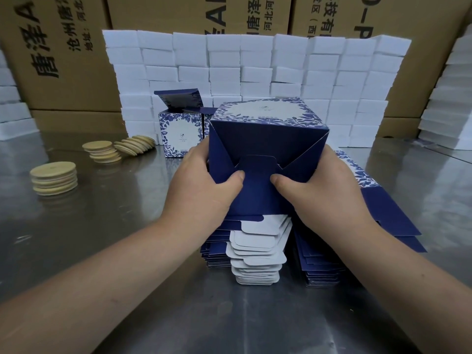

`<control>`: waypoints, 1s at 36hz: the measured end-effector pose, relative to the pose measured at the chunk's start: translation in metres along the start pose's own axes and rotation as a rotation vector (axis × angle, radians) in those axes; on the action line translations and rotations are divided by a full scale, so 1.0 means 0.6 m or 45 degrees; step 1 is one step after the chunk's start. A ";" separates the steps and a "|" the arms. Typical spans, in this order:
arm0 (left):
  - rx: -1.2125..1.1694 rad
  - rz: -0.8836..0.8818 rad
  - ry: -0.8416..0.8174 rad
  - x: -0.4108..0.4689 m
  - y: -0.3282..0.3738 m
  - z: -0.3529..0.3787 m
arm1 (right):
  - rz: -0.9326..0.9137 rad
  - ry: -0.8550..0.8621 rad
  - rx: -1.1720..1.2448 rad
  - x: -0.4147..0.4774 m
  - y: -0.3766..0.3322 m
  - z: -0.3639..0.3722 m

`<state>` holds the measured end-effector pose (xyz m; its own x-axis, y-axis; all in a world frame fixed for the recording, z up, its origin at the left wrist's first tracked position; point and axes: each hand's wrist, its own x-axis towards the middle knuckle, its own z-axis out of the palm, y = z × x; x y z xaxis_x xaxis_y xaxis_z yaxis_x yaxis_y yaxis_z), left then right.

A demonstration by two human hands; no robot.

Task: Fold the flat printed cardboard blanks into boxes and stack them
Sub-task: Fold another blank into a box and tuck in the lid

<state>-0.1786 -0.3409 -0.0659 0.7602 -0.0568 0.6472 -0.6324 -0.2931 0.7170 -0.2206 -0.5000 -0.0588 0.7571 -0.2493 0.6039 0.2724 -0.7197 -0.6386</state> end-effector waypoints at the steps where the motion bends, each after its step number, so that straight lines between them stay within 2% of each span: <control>1: 0.000 0.002 -0.001 0.000 0.001 0.000 | 0.004 -0.007 0.014 0.000 -0.001 0.001; 8: -0.010 -0.017 0.001 -0.002 0.002 0.003 | 0.120 0.026 0.222 0.000 -0.006 0.007; 18: 0.018 0.005 -0.001 -0.006 0.005 0.006 | 0.162 0.065 0.439 -0.001 -0.006 0.017; 36: 0.065 -0.007 -0.022 -0.008 0.005 0.007 | 0.257 0.134 0.480 0.001 0.001 0.023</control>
<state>-0.1834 -0.3456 -0.0679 0.7662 -0.0717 0.6386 -0.6204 -0.3416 0.7060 -0.2119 -0.4915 -0.0651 0.7579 -0.4398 0.4819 0.3373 -0.3681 -0.8665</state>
